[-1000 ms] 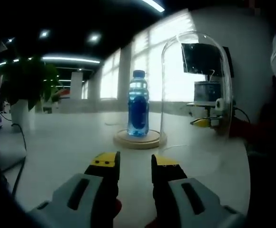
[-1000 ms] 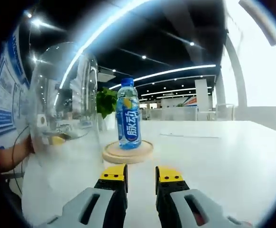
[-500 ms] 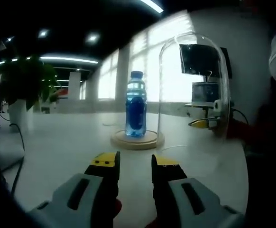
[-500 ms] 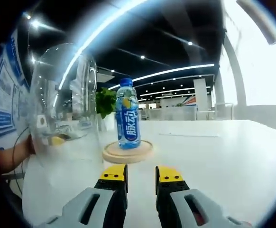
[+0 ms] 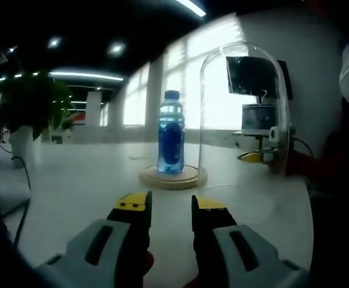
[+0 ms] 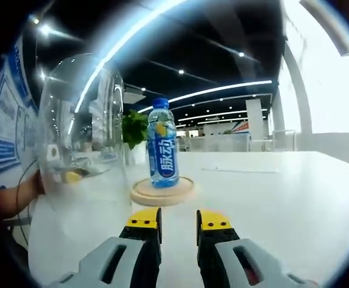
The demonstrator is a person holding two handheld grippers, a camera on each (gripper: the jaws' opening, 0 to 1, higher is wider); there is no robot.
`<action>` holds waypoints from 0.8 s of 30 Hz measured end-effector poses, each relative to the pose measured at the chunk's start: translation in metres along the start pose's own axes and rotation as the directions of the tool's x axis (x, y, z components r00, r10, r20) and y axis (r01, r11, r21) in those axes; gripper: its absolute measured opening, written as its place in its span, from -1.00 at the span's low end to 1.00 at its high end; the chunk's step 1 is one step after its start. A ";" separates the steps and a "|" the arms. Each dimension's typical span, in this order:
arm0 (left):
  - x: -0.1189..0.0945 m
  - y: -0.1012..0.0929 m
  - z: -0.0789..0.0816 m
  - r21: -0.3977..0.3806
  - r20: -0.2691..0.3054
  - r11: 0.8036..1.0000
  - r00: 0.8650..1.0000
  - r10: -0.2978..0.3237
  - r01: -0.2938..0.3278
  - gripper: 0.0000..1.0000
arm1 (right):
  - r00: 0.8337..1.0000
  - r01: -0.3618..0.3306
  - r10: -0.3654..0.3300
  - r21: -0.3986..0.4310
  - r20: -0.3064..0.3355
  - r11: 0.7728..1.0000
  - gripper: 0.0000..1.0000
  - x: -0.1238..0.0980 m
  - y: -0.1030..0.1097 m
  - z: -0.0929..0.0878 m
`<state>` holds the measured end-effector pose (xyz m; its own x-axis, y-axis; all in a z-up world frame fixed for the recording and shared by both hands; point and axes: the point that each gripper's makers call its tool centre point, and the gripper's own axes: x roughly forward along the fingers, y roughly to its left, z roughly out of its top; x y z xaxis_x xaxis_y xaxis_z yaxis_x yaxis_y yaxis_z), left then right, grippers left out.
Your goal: Open the cover put in the Mizone put the cover back on
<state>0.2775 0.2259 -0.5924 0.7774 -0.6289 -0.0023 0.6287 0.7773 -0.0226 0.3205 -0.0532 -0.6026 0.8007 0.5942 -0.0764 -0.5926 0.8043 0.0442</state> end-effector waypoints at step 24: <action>0.000 -0.002 0.001 -0.005 0.004 1.000 1.000 -0.001 0.001 -0.56 | 1.000 0.000 0.000 -0.026 -0.016 1.000 -0.69 0.001 0.002 -0.003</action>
<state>0.2764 0.2244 -0.5909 0.7769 -0.6297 0.0013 0.6294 0.7766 -0.0277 0.3198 -0.0512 -0.6052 0.7992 0.5940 -0.0919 -0.5950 0.8035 0.0187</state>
